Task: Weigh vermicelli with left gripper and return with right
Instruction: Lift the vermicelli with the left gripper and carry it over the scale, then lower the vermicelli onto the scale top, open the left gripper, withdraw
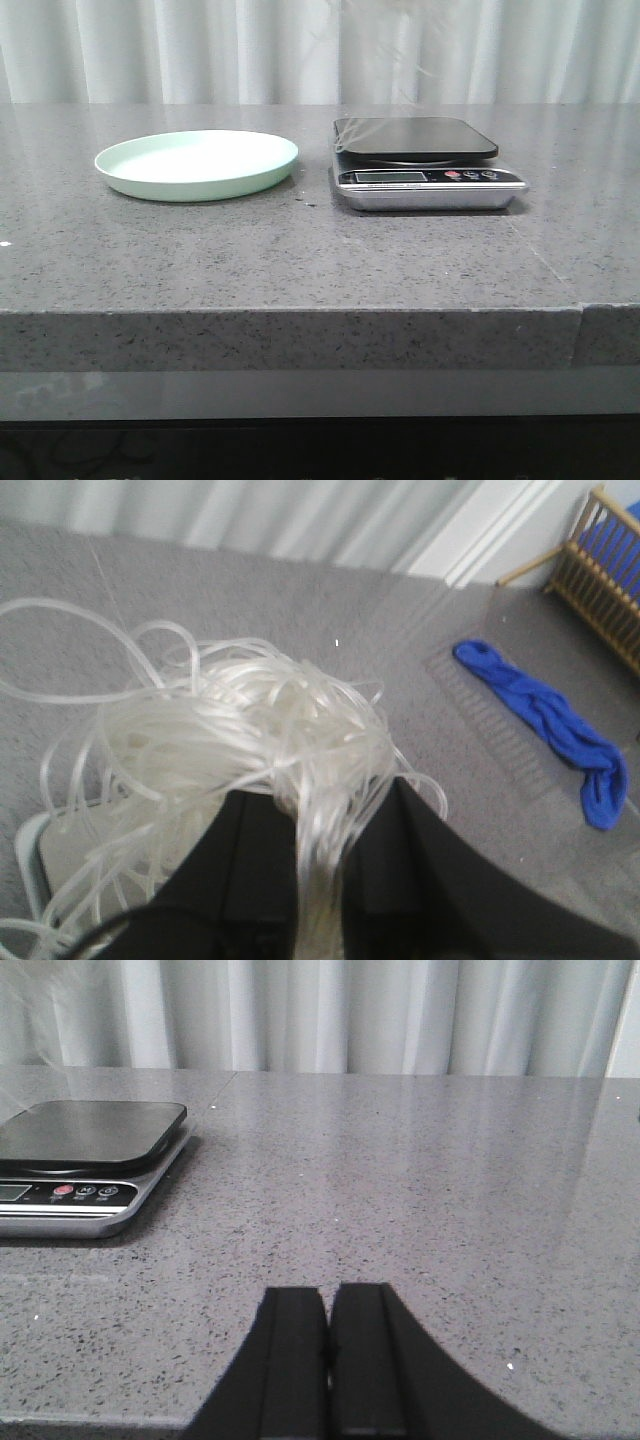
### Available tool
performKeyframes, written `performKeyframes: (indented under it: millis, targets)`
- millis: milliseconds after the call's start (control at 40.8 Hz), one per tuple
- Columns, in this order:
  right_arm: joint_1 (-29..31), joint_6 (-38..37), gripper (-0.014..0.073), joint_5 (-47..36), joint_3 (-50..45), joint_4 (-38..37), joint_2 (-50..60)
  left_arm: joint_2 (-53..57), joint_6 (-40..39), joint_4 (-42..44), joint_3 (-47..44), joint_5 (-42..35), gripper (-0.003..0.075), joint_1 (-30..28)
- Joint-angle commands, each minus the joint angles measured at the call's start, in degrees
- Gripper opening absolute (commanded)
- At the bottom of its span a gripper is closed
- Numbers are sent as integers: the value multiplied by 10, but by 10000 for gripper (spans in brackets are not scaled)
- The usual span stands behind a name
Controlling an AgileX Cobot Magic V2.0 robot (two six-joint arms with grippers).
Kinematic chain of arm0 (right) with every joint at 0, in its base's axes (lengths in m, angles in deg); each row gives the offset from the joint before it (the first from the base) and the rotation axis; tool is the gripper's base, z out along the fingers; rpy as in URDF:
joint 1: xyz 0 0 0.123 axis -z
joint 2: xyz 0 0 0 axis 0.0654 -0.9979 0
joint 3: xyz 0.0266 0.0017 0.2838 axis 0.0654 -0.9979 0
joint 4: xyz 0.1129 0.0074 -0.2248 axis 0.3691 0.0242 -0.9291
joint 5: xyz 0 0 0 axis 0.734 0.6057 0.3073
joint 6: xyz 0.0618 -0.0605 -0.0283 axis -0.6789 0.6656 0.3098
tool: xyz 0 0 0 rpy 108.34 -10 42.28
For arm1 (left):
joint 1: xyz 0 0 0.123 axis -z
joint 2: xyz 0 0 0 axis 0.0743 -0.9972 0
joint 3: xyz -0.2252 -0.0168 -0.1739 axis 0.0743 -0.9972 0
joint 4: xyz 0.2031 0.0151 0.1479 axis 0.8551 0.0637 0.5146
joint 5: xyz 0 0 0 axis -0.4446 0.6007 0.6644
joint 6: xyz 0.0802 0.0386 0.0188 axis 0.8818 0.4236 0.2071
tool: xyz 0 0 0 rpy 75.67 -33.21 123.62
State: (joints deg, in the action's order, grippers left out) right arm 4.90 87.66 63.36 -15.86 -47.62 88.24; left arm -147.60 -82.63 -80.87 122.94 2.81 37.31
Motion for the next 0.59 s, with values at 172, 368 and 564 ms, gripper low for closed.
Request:
performKeyframes:
  millis: [172,368,564]
  targets:
    - [4,-1,160,-52,5,4,8,-32,5,-19,22,-70,145,19]
    - [4,-1,160,-52,5,4,8,-62,5,-13,22,-48,145,19]
    - [4,-1,160,-52,5,4,8,-89,5,-12,22,-17,145,20]
